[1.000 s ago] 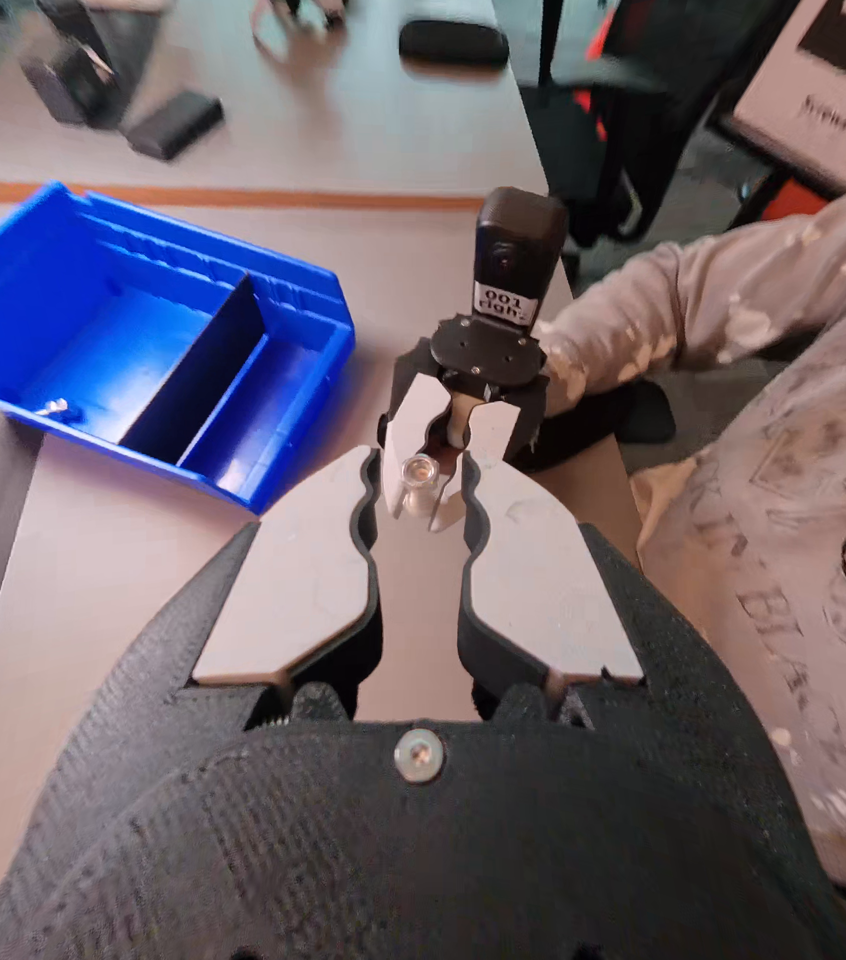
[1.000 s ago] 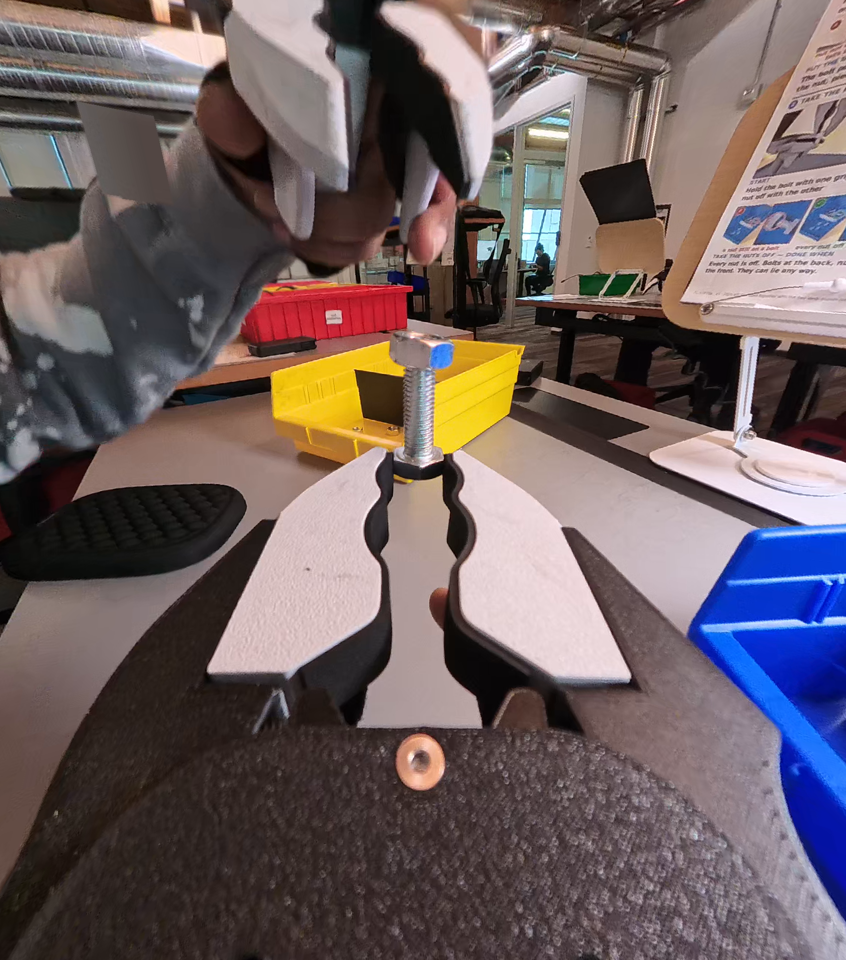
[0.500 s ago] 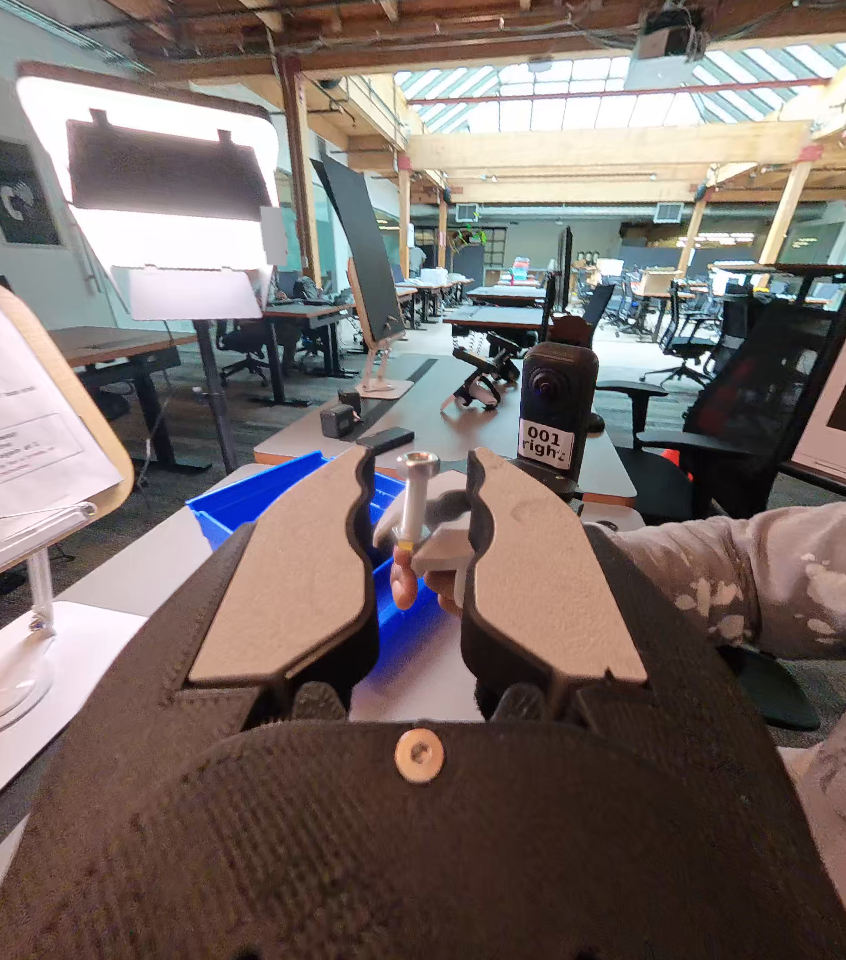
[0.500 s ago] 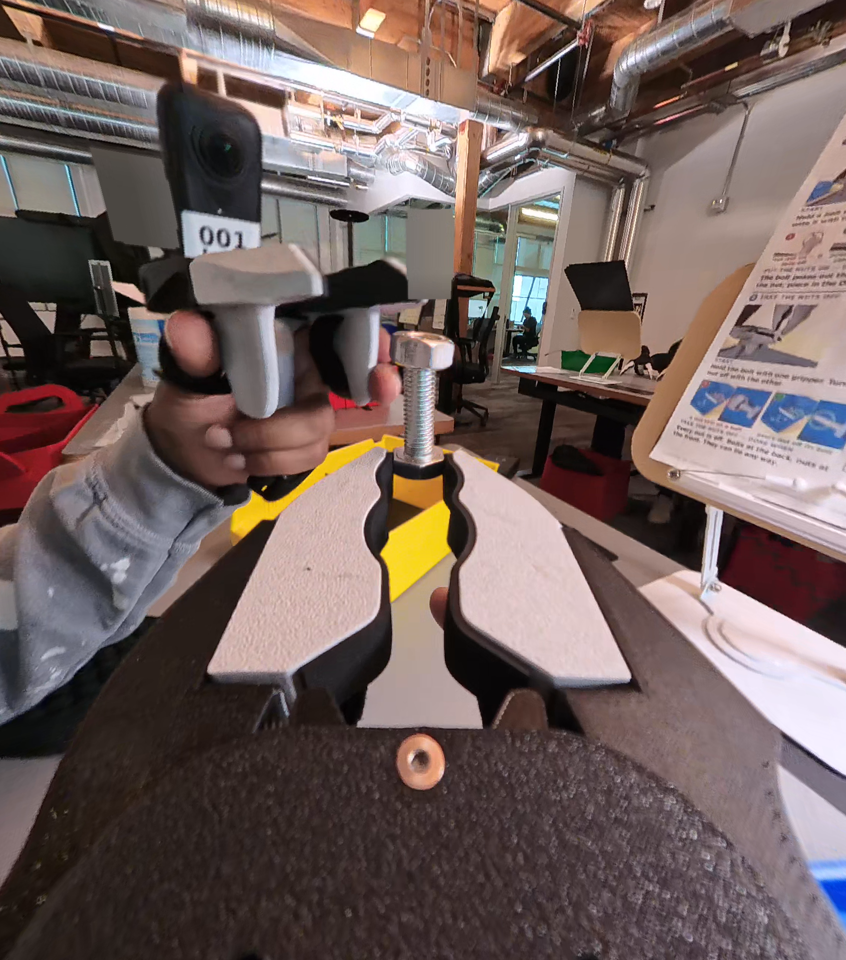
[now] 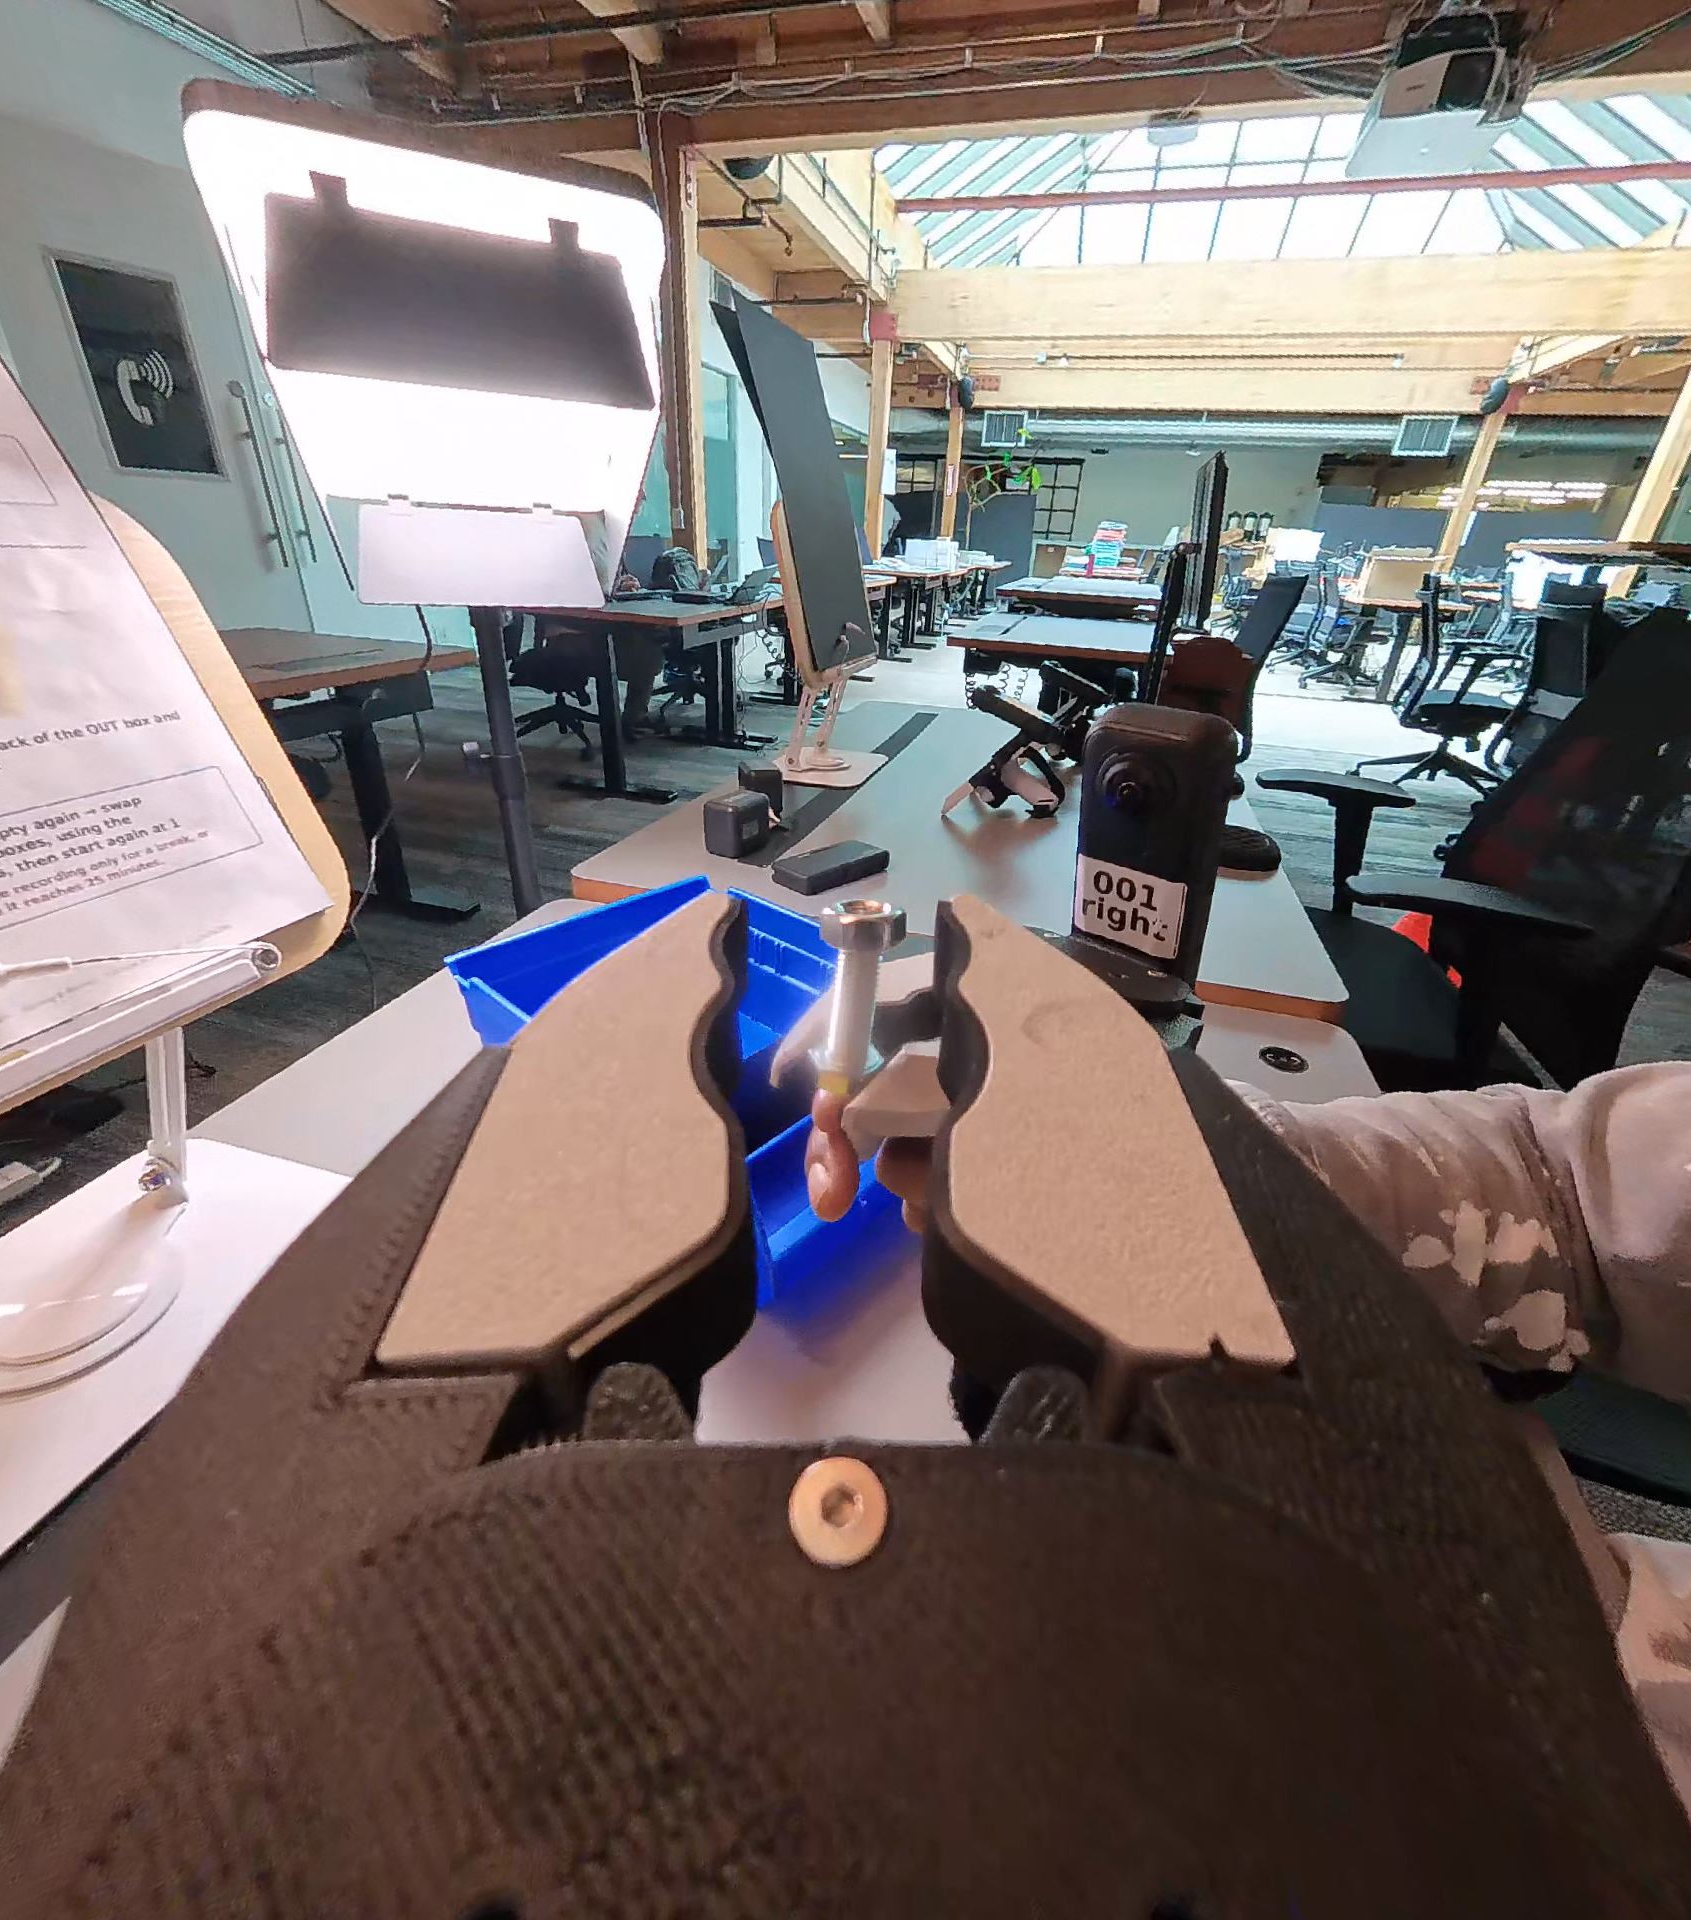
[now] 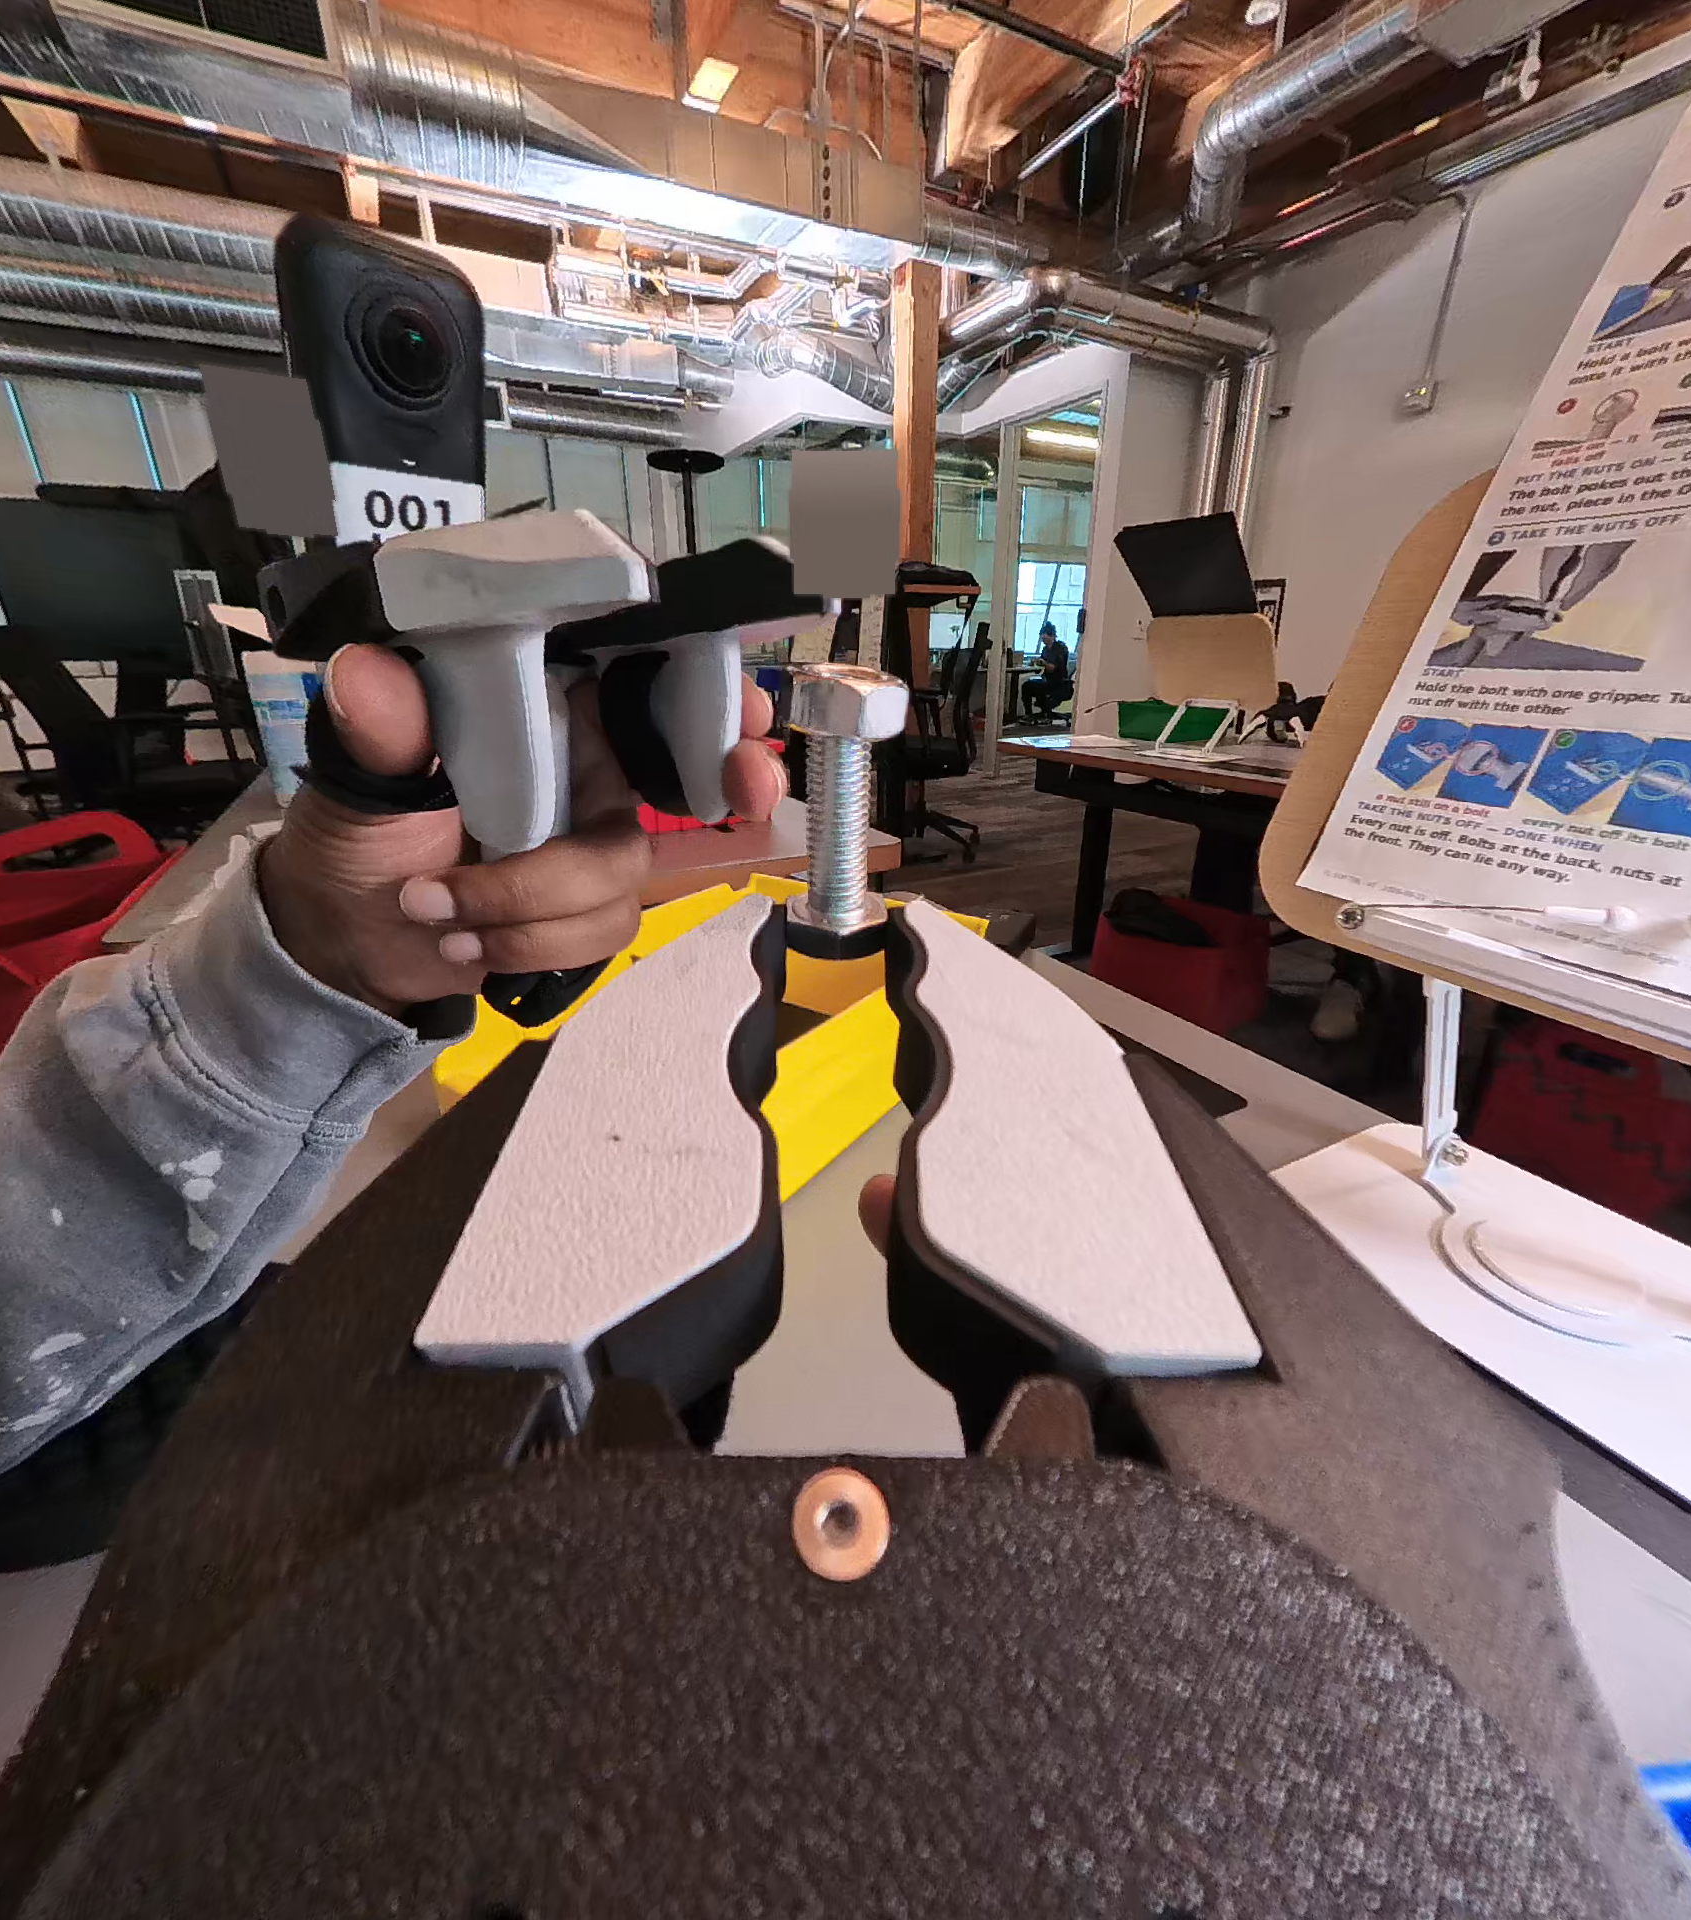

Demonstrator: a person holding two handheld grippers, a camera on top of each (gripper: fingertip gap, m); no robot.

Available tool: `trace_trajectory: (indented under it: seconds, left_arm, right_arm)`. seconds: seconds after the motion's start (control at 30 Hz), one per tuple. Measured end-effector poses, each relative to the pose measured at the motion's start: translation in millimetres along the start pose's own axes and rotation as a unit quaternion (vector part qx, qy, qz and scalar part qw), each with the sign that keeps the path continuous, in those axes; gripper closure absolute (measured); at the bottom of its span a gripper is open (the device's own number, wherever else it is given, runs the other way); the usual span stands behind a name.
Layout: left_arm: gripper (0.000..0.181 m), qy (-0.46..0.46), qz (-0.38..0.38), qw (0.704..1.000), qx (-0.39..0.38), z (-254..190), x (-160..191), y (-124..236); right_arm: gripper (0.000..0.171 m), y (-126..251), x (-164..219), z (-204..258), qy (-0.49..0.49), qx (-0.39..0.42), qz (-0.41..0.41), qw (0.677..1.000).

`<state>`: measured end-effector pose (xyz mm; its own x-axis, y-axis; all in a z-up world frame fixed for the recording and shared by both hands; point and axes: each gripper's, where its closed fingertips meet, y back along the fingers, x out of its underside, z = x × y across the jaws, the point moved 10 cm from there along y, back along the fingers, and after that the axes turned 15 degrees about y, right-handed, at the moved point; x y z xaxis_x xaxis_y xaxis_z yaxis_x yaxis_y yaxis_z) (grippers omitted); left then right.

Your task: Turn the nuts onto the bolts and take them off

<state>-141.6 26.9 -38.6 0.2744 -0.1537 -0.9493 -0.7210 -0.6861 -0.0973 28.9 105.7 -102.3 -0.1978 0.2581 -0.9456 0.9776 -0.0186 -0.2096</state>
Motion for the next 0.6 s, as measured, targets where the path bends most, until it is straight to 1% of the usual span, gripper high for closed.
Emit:
trace_trajectory:
  seconds: [0.27, 0.6]
  left_arm:
    - [0.147, 0.003, 0.004, 1.0, 0.018, 0.7, 11.0, -10.7]
    - [0.148, 0.009, 0.008, 1.0, 0.019, 3.5, 14.0, -11.6]
  right_arm:
    - [0.153, 1.8, -1.5, 0.2, 0.009, -0.004, 0.0, 1.0]
    - [0.153, -0.1, -0.9, 4.3, 0.015, -0.008, 0.004, 1.0]
